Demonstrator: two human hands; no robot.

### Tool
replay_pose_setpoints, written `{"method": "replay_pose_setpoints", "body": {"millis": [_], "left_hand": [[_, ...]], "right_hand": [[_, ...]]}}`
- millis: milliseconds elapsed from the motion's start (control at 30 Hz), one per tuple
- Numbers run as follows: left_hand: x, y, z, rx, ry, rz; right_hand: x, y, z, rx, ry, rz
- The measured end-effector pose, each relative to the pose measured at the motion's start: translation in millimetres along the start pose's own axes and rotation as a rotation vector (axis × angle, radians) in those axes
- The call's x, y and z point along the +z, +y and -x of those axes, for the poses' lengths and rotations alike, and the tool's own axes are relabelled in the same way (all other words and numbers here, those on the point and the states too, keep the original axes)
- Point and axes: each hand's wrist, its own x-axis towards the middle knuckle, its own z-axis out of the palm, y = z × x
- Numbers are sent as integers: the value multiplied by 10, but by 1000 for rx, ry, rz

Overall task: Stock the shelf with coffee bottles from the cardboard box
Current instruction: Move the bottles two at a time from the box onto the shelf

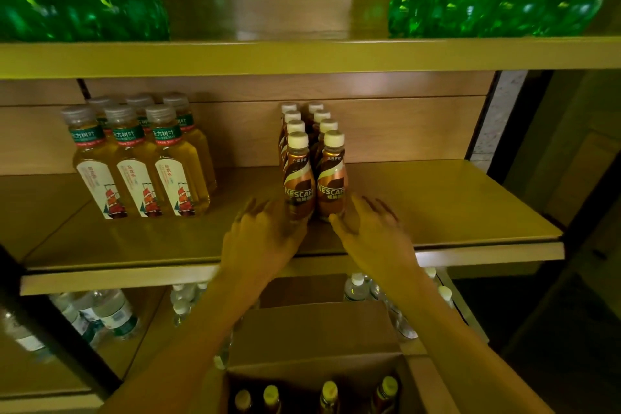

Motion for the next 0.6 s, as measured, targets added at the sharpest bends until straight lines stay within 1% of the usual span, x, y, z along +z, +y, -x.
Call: {"method": "replay_pose_setpoints", "body": {"millis": [133,233,433,600], "left_hand": [[-122,-50,326,26,-36,-75],[-129,-58,593,52,-23,-84],[52,-57,1169,88,-57,-79],[437,-182,1584,86,-213,-84]], "right_hand": [[-133,12,363,-32,12,33],[-180,25,680,-43,26,38],[-78,124,1264,-45,-47,96],[236,349,1690,-5,-106,111]]}}
